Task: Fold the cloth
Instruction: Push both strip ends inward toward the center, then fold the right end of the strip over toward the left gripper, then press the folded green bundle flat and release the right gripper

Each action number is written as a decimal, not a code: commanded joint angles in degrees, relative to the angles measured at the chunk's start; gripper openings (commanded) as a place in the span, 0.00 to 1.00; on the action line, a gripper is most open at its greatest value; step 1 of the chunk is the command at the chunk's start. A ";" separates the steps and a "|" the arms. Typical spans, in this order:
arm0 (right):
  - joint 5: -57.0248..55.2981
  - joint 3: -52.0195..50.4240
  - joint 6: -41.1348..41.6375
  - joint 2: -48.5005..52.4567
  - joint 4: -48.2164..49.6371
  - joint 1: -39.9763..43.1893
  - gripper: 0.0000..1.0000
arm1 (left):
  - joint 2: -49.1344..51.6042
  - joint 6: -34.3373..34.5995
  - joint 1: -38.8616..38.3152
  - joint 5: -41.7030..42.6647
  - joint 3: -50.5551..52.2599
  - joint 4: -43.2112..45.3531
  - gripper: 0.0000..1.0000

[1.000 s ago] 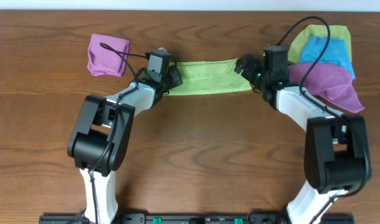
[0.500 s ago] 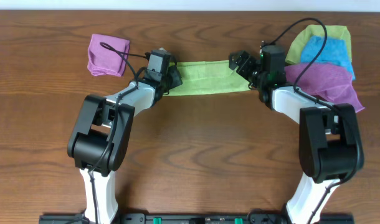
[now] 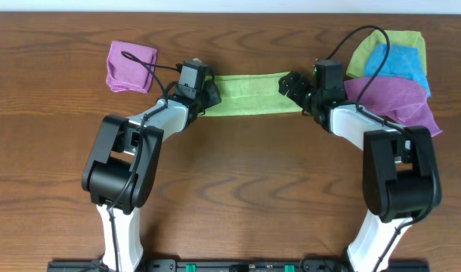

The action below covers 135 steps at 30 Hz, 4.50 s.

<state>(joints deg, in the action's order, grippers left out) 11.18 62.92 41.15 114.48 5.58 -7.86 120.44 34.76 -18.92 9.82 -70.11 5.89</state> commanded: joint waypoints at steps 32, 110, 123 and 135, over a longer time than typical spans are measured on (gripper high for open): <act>-2.97 1.38 -5.86 3.41 -1.05 -0.50 0.75 | 1.03 1.66 0.15 -1.22 -0.24 -1.18 0.06; -3.23 13.35 -13.94 -0.87 -2.12 -23.08 0.01 | -13.29 -1.60 7.19 -1.55 -0.24 -8.15 0.06; -3.72 13.38 -13.31 2.84 0.81 -26.21 0.01 | -17.97 -5.03 11.23 -3.10 -0.26 -10.10 0.06; -3.56 13.38 -11.80 5.40 5.81 -26.77 0.27 | -19.41 -5.25 13.77 -3.21 -0.26 -11.56 0.06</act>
<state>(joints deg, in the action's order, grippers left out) 7.66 75.33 28.69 119.00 10.72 -34.00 102.52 30.98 -5.74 7.27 -70.19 -5.41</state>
